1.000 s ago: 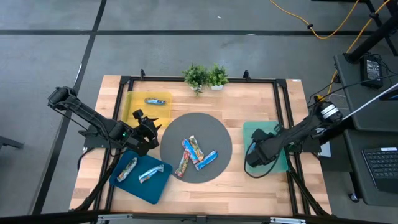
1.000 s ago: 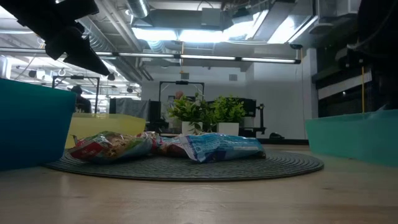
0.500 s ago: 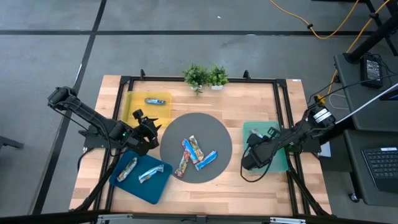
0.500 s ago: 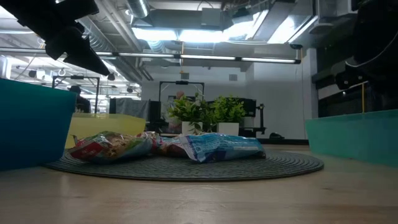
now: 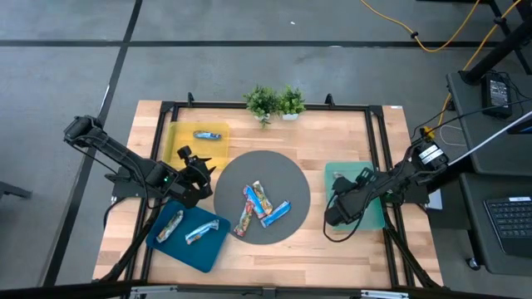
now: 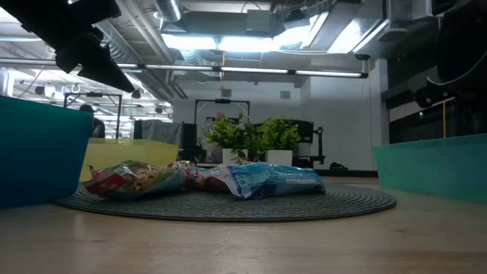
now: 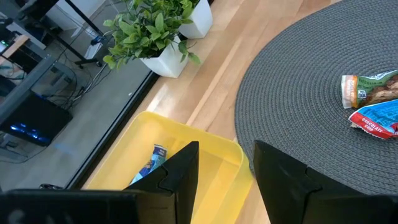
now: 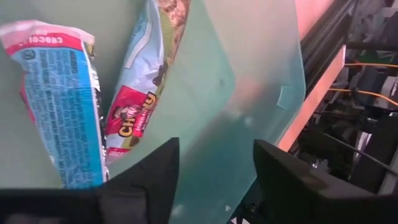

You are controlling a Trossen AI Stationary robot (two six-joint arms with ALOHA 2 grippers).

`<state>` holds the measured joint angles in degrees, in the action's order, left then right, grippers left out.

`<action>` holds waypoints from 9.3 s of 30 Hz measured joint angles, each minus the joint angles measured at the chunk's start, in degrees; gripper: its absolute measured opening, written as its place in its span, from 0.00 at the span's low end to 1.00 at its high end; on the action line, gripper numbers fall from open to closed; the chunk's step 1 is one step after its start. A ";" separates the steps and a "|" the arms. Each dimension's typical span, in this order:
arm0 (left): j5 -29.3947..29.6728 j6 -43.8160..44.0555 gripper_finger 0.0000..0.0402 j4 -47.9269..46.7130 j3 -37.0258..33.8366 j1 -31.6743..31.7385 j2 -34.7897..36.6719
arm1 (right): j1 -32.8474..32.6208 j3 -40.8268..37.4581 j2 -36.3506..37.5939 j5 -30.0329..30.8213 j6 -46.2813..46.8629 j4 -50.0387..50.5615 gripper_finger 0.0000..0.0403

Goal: Pick and place Granola Bars by type
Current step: Put the blue granola bar into the yellow bin

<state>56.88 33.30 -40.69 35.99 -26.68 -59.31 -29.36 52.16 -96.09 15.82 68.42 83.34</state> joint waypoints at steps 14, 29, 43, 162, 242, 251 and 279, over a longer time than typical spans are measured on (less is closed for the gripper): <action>-0.55 0.51 0.36 0.02 0.00 0.00 0.00 | 0.00 4.73 0.20 6.91 -1.44 3.07 0.61; -1.73 0.55 0.36 0.02 0.00 0.00 -0.02 | 0.12 13.97 11.44 22.50 -19.72 -8.16 0.61; -2.60 0.53 0.36 0.22 -0.02 -0.01 -0.02 | 7.27 13.97 19.39 13.69 -50.42 -27.66 0.61; -4.70 1.49 0.36 0.78 -0.02 0.00 0.00 | 27.39 21.70 28.01 -17.78 -75.01 -59.29 0.13; -5.84 -0.16 0.36 3.24 -0.02 -0.01 0.00 | 52.37 81.90 -37.18 -54.77 -84.07 -57.33 0.13; -5.92 -0.09 0.36 3.65 -0.02 -0.32 -0.02 | 51.35 82.04 -37.86 -46.52 -89.59 -50.75 0.12; 1.56 -51.56 0.41 44.32 -0.02 12.97 0.02 | 51.20 81.99 -23.11 -43.93 -101.90 -26.49 0.13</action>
<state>58.45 -18.26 3.64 35.97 -13.72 -59.29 21.83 134.15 -119.20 -28.11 -33.47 56.84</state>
